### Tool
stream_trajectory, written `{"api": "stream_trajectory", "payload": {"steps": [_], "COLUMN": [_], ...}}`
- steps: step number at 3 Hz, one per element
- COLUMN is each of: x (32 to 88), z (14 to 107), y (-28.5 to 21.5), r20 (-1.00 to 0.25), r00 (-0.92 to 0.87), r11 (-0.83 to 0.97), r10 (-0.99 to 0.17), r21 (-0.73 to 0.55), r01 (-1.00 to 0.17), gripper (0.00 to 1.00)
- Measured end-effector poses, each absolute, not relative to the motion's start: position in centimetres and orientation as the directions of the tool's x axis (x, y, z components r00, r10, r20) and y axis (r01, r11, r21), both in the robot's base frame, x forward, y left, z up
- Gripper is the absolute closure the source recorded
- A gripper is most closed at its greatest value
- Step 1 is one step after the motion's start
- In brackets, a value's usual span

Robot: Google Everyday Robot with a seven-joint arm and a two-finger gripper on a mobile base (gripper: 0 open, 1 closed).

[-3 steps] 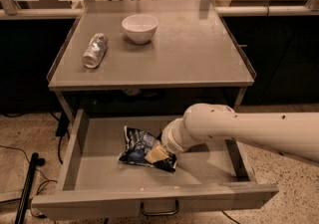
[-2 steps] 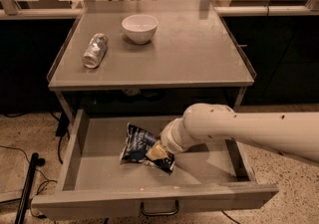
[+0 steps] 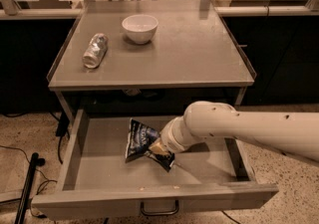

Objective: Pick blue chip bag from top drawer and place on counter

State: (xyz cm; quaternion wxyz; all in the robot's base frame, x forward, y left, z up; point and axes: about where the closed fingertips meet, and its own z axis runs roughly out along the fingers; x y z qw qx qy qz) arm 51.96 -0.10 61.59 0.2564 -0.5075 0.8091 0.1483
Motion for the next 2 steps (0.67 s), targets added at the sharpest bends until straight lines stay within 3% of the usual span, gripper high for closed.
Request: {"api": "stream_trajectory", "payload": {"steps": [2], "x": [51.6], "z": [68.8], "y": [-2.7], "r20": [-0.615], "r00": [-0.289], "r11": [0.408], "r10": [-0.734], "r21": [-0.059], "r01": [-0.911], "gripper": [1.00]}}
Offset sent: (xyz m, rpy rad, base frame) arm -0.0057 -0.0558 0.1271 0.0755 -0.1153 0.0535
